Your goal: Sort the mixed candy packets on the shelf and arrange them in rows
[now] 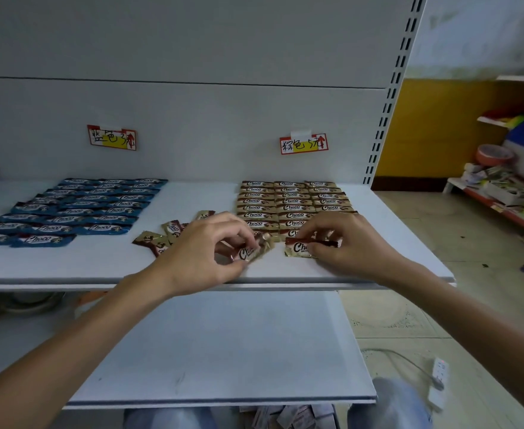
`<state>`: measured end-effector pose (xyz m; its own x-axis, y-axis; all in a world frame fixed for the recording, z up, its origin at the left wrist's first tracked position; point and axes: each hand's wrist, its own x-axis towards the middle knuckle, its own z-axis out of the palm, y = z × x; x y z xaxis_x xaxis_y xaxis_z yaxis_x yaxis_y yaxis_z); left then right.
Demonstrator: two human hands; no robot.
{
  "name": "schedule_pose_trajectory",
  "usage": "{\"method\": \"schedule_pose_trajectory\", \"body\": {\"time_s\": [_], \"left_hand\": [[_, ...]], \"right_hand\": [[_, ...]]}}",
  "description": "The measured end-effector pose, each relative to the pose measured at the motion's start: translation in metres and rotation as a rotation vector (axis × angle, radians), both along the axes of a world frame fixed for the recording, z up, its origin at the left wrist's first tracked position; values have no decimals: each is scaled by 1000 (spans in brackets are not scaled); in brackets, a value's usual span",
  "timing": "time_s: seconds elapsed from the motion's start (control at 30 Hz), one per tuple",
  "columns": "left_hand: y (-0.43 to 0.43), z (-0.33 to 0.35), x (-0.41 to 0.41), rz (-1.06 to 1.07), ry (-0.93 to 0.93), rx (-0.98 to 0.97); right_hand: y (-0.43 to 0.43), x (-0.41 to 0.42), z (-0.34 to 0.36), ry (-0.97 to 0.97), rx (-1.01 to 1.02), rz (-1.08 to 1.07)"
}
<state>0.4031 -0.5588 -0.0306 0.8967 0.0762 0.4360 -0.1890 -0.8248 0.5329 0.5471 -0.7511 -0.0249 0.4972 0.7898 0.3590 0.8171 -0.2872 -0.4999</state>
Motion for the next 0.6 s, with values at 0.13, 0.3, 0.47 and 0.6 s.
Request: {"method": "schedule_pose_trajectory", "body": {"time_s": [0.13, 0.3, 0.47, 0.6], "left_hand": [[7, 2, 1, 16, 27, 91], [11, -1, 1, 50, 95, 199], [12, -3, 7, 37, 91, 236], [15, -7, 16, 59, 39, 260]], "right_hand": [[2, 2, 0, -78, -13, 11], [1, 7, -4, -104, -19, 13], [-2, 8, -6, -133, -15, 7], [0, 10, -5, -153, -33, 1]]}}
